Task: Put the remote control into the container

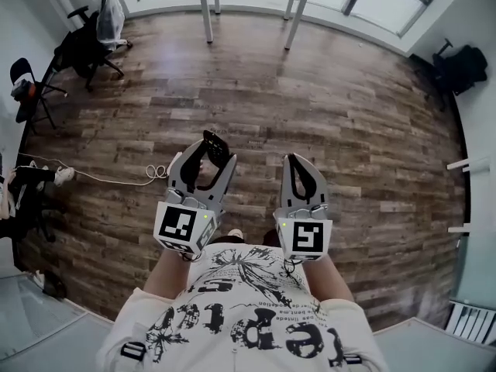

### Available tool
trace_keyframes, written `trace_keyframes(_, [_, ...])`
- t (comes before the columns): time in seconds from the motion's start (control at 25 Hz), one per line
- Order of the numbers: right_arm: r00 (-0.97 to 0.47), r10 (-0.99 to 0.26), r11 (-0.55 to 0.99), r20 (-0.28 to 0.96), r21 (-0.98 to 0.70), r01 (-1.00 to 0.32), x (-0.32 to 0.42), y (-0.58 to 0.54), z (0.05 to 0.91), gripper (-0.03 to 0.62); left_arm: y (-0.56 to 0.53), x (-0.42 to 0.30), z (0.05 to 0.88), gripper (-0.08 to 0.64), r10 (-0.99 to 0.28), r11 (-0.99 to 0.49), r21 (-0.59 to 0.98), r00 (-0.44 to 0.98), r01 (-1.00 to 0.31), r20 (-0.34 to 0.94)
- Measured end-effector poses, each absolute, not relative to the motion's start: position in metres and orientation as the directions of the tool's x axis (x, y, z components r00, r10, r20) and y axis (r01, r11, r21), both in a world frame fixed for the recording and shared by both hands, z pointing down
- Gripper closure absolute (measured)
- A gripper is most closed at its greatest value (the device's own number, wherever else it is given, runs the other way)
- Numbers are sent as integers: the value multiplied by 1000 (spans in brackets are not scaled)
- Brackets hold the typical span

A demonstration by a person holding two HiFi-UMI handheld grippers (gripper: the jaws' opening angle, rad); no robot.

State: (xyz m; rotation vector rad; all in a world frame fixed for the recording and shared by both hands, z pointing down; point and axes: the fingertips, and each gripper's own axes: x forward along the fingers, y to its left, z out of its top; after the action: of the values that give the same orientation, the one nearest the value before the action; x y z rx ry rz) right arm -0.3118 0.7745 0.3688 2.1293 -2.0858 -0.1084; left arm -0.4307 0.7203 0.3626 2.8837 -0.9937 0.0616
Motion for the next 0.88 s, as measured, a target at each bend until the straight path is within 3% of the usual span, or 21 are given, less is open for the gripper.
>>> trace_keyframes(0.52, [-314, -949, 313, 14, 146, -939, -235, 715, 360, 591, 683, -346, 362, 311, -746, -658, 99, 664, -747, 53])
trace_keyframes(0.88, [-341, -940, 341, 13, 65, -938, -128, 691, 367, 591, 677, -249, 352, 311, -767, -634, 118, 641, -764, 33])
